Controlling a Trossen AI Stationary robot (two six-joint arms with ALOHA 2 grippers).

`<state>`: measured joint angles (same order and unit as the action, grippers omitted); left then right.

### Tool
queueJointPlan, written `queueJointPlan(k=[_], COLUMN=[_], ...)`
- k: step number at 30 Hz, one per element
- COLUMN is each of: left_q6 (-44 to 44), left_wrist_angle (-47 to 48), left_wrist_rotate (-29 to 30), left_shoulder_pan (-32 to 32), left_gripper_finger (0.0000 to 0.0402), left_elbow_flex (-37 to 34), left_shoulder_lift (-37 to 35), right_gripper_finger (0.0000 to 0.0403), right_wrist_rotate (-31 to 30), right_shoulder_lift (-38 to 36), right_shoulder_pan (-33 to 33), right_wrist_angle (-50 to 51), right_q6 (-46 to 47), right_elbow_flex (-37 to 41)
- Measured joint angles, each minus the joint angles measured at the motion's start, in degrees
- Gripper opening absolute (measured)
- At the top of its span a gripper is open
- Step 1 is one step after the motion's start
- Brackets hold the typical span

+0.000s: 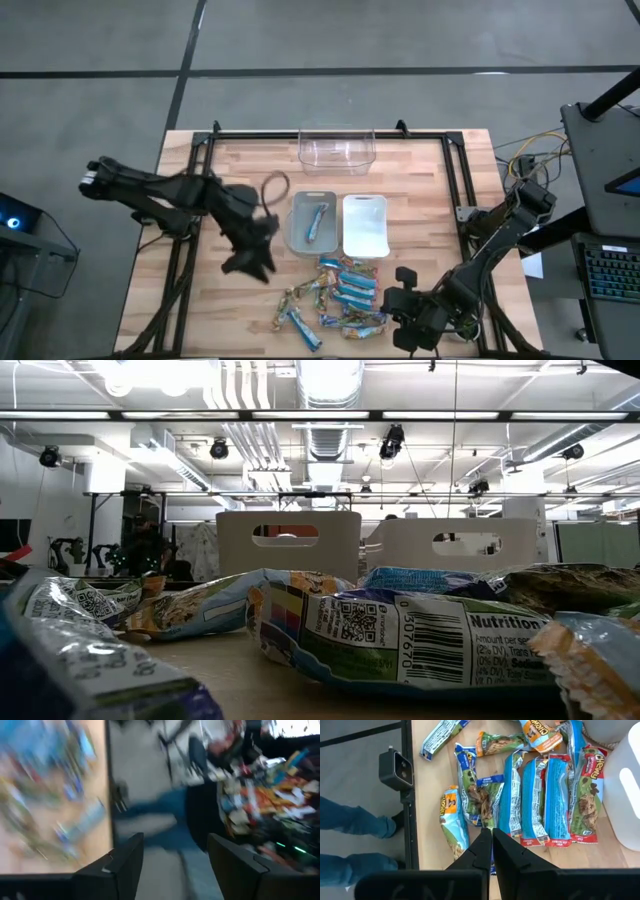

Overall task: Pick and place Granola Bars by type
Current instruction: Put the orange granola bar into the white bin

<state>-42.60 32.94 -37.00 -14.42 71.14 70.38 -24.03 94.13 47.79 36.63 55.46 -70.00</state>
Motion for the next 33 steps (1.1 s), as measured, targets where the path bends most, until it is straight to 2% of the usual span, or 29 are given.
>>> queueJointPlan(k=[3, 7, 9, 15, 20, 22, 26, 33], left_q6=[-4.07, -8.24, -11.51, -16.76, -21.69, -22.91, -24.23, -24.16], left_wrist_angle=[1.14, 1.52, 1.61, 5.80, 13.80, 16.80, 21.05, 22.20], left_wrist_rotate=[-1.37, -0.14, 3.25, 18.92, 30.48, 33.28, 34.62, 34.74], left_shoulder_pan=[-3.28, -6.61, -8.05, -13.00, -16.10, -16.90, -17.75, -18.46], left_gripper_finger=[0.0200, 0.0197, 0.0196, 0.0196, 0.0196, 0.0196, 0.0196, 0.0196], left_elbow_flex=[0.24, 0.71, 1.22, 5.12, 10.18, 12.24, 16.15, 20.68], left_shoulder_lift=[2.20, 4.00, 4.61, 5.92, 8.62, 10.26, 14.51, 22.35], right_gripper_finger=[0.0009, 0.0009, 0.0009, 0.0009, 0.0009, 0.0009, 0.0009, 0.0009], right_wrist_rotate=[-0.04, -0.15, -0.13, -0.11, -0.07, -0.02, 0.11, 0.37], right_shoulder_lift=[0.00, 0.00, 0.00, -0.02, -0.04, -0.04, -0.04, -0.11], right_shoulder_pan=[0.00, 0.00, 0.00, 0.02, 0.02, 0.02, 0.05, 0.07], right_wrist_angle=[0.08, 0.50, 0.50, 0.61, 0.98, 1.26, 2.78, 3.49], right_q6=[-0.44, -1.75, -2.16, -4.55, -6.82, -7.91, -8.54, -9.03], right_elbow_flex=[0.00, 0.02, 0.02, 0.02, 0.02, 0.02, 0.04, 0.04])
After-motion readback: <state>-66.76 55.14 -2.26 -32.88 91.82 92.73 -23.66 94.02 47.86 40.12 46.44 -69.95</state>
